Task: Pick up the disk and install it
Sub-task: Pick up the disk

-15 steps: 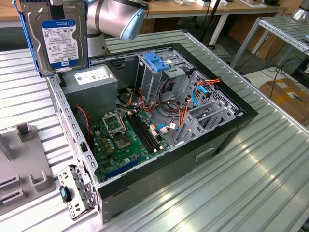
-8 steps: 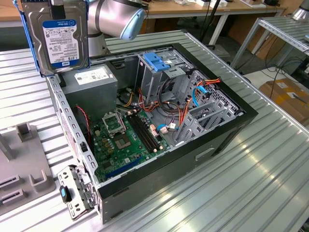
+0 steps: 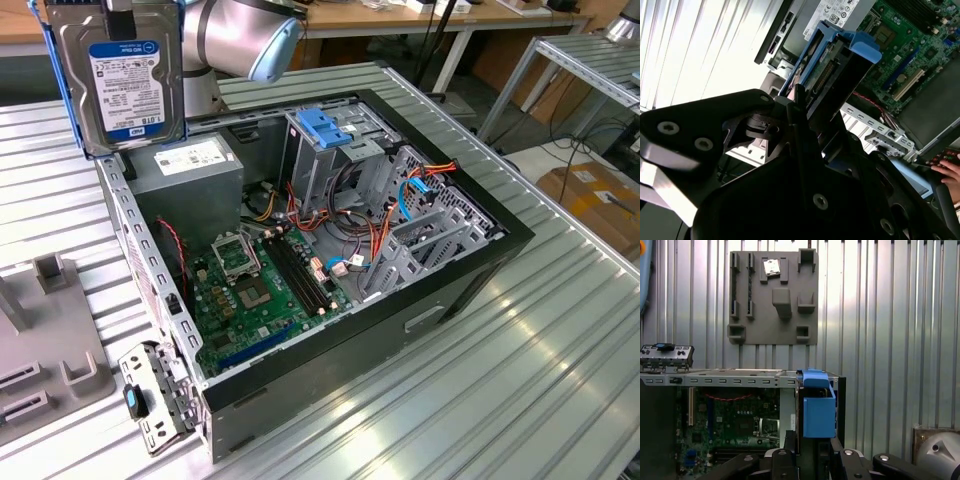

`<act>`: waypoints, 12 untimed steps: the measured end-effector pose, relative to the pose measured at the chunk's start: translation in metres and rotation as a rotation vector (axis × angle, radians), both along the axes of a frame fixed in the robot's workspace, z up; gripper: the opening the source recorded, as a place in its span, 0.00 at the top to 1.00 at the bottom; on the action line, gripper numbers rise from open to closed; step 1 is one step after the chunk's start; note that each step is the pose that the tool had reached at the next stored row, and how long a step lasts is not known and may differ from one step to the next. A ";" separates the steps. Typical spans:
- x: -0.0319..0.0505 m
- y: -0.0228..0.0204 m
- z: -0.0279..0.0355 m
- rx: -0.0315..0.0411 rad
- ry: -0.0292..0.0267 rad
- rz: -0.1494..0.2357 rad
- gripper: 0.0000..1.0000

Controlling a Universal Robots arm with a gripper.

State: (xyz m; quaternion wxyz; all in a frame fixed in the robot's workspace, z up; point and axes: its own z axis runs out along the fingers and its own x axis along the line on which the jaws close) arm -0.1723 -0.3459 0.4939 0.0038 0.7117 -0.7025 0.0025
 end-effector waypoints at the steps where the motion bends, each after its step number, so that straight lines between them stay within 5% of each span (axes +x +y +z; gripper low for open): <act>1: 0.0001 0.0000 0.0000 0.0000 0.0000 0.000 0.65; 12: 0.0131 0.0000 0.0000 0.0000 0.0000 0.000 0.65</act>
